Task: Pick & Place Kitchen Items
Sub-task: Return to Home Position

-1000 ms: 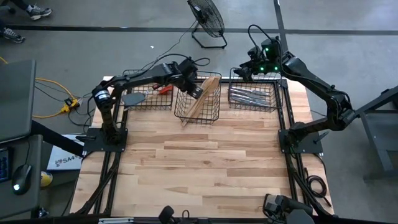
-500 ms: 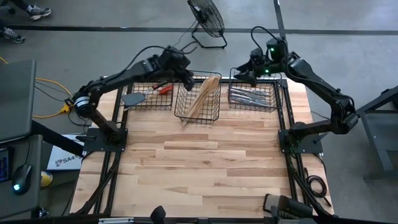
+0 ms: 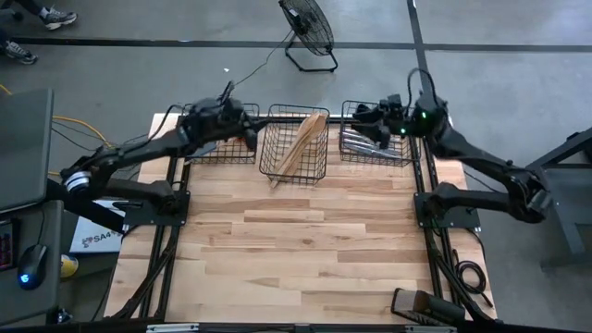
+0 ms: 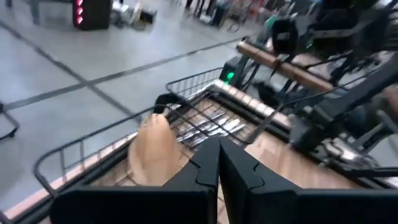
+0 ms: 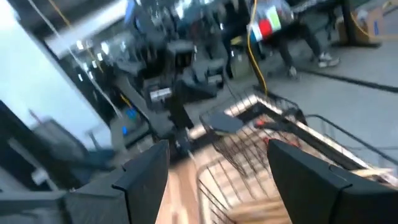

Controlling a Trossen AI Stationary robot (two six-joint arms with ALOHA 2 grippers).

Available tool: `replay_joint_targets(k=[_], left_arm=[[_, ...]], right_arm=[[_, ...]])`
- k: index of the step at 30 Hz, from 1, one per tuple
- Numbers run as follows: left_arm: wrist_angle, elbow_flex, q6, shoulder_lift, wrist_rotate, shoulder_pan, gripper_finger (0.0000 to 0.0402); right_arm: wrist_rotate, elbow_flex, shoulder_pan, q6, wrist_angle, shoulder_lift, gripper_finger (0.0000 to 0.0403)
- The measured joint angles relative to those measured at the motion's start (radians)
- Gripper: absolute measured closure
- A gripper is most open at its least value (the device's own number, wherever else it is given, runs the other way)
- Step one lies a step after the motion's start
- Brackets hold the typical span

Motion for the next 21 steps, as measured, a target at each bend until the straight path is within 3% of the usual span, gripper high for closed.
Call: replay_joint_targets(k=[6,14,17,21], left_arm=[[0.166,-0.187,-0.084,-0.117,0.026,-0.001,0.0396],[0.423,-0.425,-0.272,-0.248,0.045,-0.002,0.0396],[0.482,-0.496,-0.297,-0.323,0.002,-0.003,0.0396],[0.470,-0.581,-0.338,-0.460,-0.066,-0.002,0.0396]], right_arm=[[0.217,-0.176,0.150,0.168,0.224,-0.086,0.0140],[0.541,-0.347,0.406,0.210,0.399,-0.126,0.0140],[0.551,-0.417,0.443,0.210,0.458,-0.179,0.0140],[0.551,-0.538,0.447,0.238,0.485,-0.342,0.0140]])
